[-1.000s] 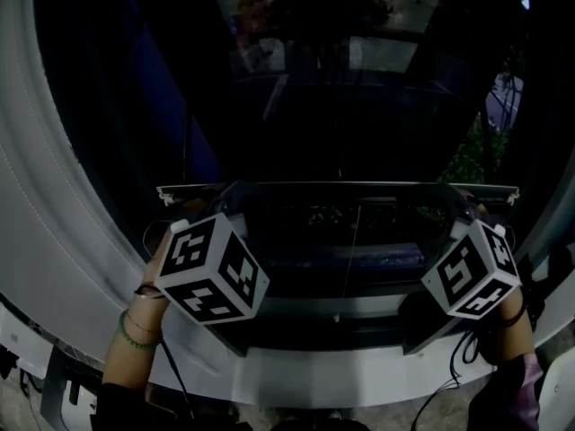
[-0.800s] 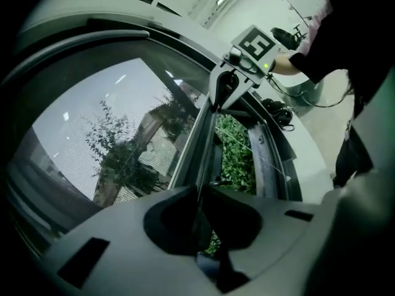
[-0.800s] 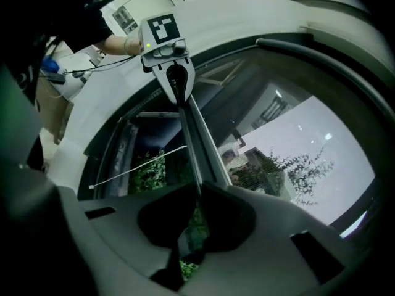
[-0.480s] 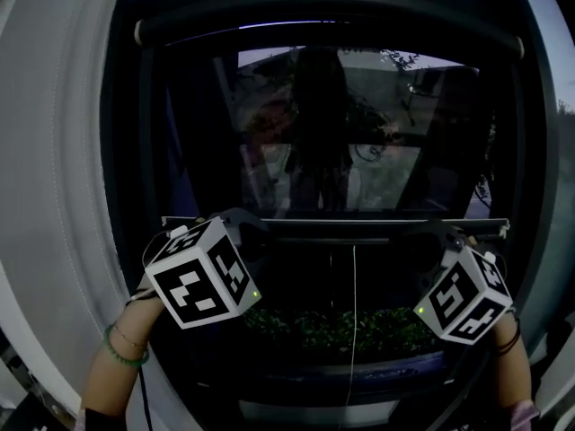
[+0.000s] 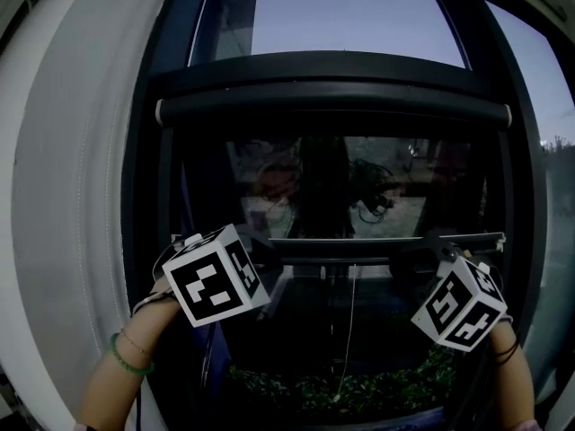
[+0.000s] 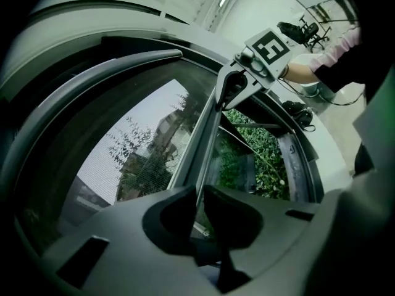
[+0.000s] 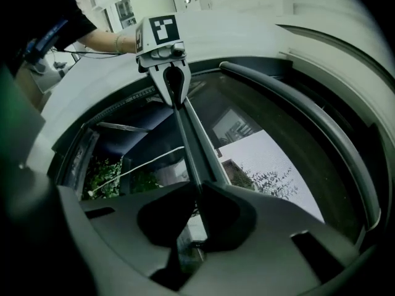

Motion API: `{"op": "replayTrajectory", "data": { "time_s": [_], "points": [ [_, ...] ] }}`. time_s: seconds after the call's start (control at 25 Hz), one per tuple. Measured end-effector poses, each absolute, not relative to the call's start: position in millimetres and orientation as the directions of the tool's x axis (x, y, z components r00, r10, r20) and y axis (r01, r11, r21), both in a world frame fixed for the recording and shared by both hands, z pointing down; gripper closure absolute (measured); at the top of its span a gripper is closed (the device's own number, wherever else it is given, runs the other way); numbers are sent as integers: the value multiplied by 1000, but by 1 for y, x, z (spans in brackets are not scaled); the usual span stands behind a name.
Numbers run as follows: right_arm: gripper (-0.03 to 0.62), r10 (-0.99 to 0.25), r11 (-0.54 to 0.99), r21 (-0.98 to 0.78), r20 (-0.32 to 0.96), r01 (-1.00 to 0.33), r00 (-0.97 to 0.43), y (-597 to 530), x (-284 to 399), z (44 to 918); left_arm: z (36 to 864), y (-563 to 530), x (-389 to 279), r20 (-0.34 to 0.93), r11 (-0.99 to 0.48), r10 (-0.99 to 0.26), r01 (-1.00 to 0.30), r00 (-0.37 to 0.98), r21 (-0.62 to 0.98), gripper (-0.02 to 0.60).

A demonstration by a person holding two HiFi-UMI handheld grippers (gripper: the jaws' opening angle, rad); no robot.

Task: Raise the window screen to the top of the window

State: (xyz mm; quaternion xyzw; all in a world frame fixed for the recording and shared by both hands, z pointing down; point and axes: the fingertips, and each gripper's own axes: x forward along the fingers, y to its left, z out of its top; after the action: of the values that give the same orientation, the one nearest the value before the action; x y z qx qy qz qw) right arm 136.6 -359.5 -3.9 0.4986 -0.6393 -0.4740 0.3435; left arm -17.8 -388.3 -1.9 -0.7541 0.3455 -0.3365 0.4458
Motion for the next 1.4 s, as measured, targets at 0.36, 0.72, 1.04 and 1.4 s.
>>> {"op": "replayTrajectory", "data": {
  "time_s": [0.36,0.72,1.04,1.4],
  "points": [
    [554,-965,-44,952,-118,-303,-232,-357,131,-75,-76,-385,-24,93,-251,-866,-266,492,-931,538],
    [551,-959,-128,938,-200,-321,-202,-355,130,-153,-151,-389,-36,-37,-98,-922,-325,385,-941,535],
    [544,-958,-162,918,-234,-363,-164,-355,125,-213,-206,-390,-38,-74,-41,-946,-346,314,-937,529],
    [533,-922,-177,877,-306,-447,-237,-348,125,-213,-205,-385,-32,-127,-4,-925,-344,358,-939,522]
  ]
}}
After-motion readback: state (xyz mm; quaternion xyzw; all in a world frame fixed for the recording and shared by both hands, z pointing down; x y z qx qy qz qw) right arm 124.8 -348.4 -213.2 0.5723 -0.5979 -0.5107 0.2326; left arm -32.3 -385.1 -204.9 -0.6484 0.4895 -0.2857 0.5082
